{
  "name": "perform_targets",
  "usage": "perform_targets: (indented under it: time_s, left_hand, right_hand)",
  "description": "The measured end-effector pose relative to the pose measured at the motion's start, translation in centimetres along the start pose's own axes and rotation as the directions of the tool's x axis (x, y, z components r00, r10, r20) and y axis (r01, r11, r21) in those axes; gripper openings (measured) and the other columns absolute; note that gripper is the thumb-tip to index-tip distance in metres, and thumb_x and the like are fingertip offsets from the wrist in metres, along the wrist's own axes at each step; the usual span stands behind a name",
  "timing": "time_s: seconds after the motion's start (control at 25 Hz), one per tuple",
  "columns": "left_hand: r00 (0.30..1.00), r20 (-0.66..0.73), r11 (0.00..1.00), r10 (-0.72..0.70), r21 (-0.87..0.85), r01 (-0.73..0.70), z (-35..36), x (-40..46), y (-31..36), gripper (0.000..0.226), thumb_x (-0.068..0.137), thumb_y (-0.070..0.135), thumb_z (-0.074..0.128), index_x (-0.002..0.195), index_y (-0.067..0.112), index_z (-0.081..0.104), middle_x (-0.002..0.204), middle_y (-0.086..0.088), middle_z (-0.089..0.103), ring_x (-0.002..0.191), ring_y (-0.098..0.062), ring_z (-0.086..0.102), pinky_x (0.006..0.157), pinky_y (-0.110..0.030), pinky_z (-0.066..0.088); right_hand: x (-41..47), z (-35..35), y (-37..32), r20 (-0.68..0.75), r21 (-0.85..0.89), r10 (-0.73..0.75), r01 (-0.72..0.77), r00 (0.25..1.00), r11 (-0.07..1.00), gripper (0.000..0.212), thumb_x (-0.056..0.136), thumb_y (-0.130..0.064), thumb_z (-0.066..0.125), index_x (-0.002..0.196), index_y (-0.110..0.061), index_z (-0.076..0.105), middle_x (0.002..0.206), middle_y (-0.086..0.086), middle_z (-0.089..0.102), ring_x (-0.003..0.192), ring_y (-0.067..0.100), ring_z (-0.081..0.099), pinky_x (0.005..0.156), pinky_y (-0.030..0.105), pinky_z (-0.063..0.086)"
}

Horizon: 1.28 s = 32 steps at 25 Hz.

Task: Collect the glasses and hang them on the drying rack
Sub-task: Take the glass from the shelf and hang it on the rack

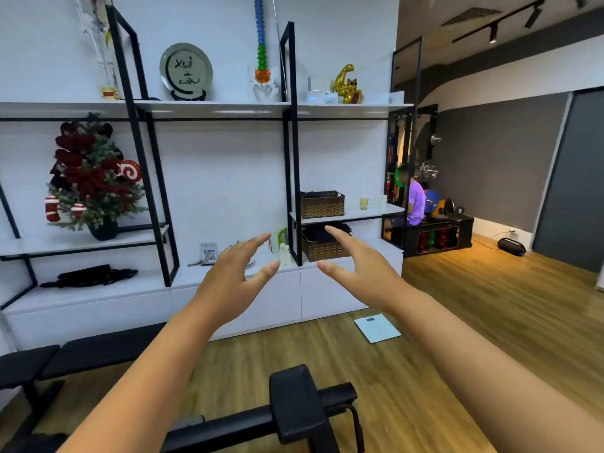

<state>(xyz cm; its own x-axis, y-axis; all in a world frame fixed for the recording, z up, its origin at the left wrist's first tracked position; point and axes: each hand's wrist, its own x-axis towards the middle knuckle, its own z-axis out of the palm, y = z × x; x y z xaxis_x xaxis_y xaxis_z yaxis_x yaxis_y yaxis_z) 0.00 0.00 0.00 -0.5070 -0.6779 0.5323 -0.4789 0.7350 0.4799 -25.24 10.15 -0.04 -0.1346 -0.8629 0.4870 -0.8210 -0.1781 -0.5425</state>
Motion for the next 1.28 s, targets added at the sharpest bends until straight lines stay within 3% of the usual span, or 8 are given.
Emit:
perform_targets:
  time_s: [0.16, 0.28, 0.4, 0.6, 0.72, 0.92, 1.28]
  left_hand:
    - [0.999, 0.046, 1.000, -0.004, -0.013, 0.004, 5.5, 2.5, 3.6, 0.063, 0.099, 0.063, 0.051, 0.157, 0.045, 0.036, 0.159, 0.015, 0.043, 0.148, -0.009, 0.035, 0.121, -0.038, 0.031]
    - [0.999, 0.049, 1.000, -0.008, -0.026, 0.009, 9.3, 4.1, 6.1, 0.062, 0.099, 0.063, 0.051, 0.157, 0.046, 0.036, 0.159, 0.016, 0.044, 0.148, -0.010, 0.036, 0.121, -0.041, 0.033]
    - [0.998, 0.057, 1.000, -0.001, -0.027, 0.002, 13.0, 5.6, 8.7, 0.063, 0.099, 0.063, 0.052, 0.157, 0.046, 0.035, 0.158, 0.016, 0.044, 0.146, -0.012, 0.041, 0.119, -0.044, 0.036]
    - [0.998, 0.059, 1.000, 0.002, -0.028, 0.000, 18.3, 8.5, 11.8, 0.060, 0.101, 0.058, 0.054, 0.157, 0.045, 0.036, 0.159, 0.013, 0.043, 0.149, -0.012, 0.034, 0.117, -0.033, 0.029]
    - [0.997, 0.072, 0.999, 0.016, -0.030, -0.014, 21.4, 11.1, 12.7, 0.061, 0.100, 0.058, 0.054, 0.157, 0.043, 0.037, 0.160, 0.014, 0.043, 0.151, -0.011, 0.032, 0.118, -0.034, 0.028]
    - [0.996, 0.083, 0.997, 0.043, -0.062, -0.038, 26.2, 16.4, 12.6, 0.060, 0.100, 0.056, 0.055, 0.157, 0.040, 0.040, 0.158, 0.015, 0.044, 0.148, -0.010, 0.034, 0.113, -0.027, 0.027]
    - [0.992, 0.119, 0.996, 0.041, -0.078, -0.032, 33.3, 29.3, 6.8, 0.061, 0.101, 0.054, 0.057, 0.157, 0.038, 0.039, 0.159, 0.013, 0.045, 0.149, -0.012, 0.037, 0.119, -0.042, 0.037]
  right_hand:
    - [-0.5, -3.6, 5.1, 0.025, -0.020, 0.030, -0.029, 0.999, 0.999, 0.073, 0.097, -0.061, 0.059, 0.160, -0.047, 0.025, 0.164, -0.012, 0.037, 0.151, 0.013, 0.032, 0.115, 0.032, 0.032]
    - [-0.8, -6.2, 8.7, 0.013, -0.015, 0.032, -0.031, 0.999, 0.999, 0.073, 0.098, -0.058, 0.060, 0.160, -0.046, 0.025, 0.165, -0.012, 0.036, 0.152, 0.011, 0.031, 0.113, 0.029, 0.029]
    - [-1.4, -8.9, 12.3, 0.012, -0.026, 0.053, -0.053, 0.999, 0.998, 0.072, 0.098, -0.057, 0.060, 0.160, -0.047, 0.025, 0.164, -0.011, 0.037, 0.151, 0.012, 0.032, 0.115, 0.033, 0.032]
    - [-1.6, -12.0, 18.0, -0.001, -0.043, 0.078, -0.078, 0.997, 0.996, 0.071, 0.098, -0.056, 0.060, 0.160, -0.046, 0.027, 0.163, -0.009, 0.041, 0.150, 0.013, 0.035, 0.116, 0.036, 0.035]
    - [-0.6, -13.2, 21.3, -0.003, -0.057, 0.100, -0.100, 0.995, 0.993, 0.071, 0.098, -0.056, 0.060, 0.160, -0.043, 0.028, 0.163, -0.008, 0.041, 0.150, 0.014, 0.036, 0.116, 0.036, 0.035]
    - [2.8, -14.0, 26.2, -0.015, -0.060, 0.112, -0.113, 0.994, 0.992, 0.071, 0.098, -0.056, 0.061, 0.160, -0.042, 0.029, 0.162, -0.008, 0.042, 0.149, 0.013, 0.037, 0.116, 0.036, 0.035]
    - [13.5, -12.9, 35.9, -0.006, -0.096, 0.184, -0.184, 0.983, 0.978, 0.073, 0.097, -0.059, 0.060, 0.159, -0.045, 0.027, 0.162, -0.008, 0.042, 0.148, 0.015, 0.039, 0.115, 0.036, 0.037]
